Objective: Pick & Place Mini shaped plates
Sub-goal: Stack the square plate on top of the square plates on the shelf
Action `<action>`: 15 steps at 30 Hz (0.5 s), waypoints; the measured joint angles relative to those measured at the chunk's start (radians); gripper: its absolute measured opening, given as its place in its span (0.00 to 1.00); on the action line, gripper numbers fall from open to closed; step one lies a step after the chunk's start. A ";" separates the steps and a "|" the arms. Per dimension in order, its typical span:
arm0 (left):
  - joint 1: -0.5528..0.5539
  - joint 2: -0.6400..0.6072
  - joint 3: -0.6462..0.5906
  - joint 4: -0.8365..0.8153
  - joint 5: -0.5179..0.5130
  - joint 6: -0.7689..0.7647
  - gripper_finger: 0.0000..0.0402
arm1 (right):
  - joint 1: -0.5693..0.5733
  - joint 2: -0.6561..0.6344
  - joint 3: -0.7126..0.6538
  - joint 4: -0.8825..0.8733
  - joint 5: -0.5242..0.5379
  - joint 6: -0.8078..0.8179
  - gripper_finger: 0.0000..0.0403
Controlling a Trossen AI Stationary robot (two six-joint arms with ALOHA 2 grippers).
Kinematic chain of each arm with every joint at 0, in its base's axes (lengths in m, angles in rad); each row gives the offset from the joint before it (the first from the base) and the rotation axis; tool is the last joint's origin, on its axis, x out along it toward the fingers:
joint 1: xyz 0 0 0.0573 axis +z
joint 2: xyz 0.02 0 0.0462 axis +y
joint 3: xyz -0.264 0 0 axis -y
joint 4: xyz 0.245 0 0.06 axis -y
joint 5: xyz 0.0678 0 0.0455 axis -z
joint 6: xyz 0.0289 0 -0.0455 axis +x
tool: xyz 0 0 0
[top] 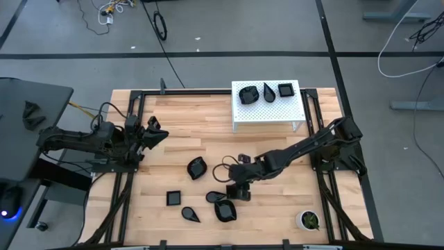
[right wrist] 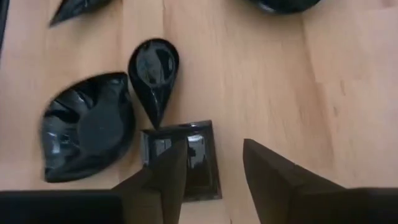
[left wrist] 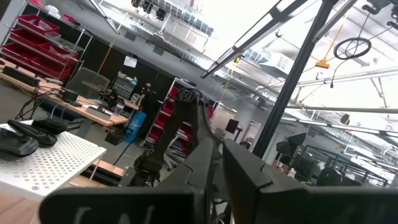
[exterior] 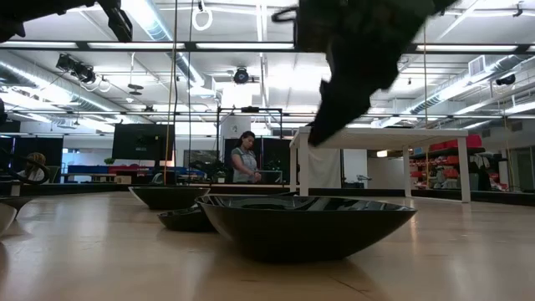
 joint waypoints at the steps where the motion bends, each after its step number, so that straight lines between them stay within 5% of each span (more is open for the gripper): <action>1: 0.000 0.000 0.000 0.000 0.000 0.000 0.10 | -0.002 0.000 -0.035 0.055 -0.008 -0.015 0.41; 5: 0.000 0.000 0.000 0.000 0.000 0.000 0.10 | -0.010 0.002 -0.139 0.253 -0.044 -0.050 0.41; 15: 0.000 0.000 0.000 0.000 0.000 0.000 0.10 | -0.013 0.107 -0.164 0.322 -0.033 -0.110 0.35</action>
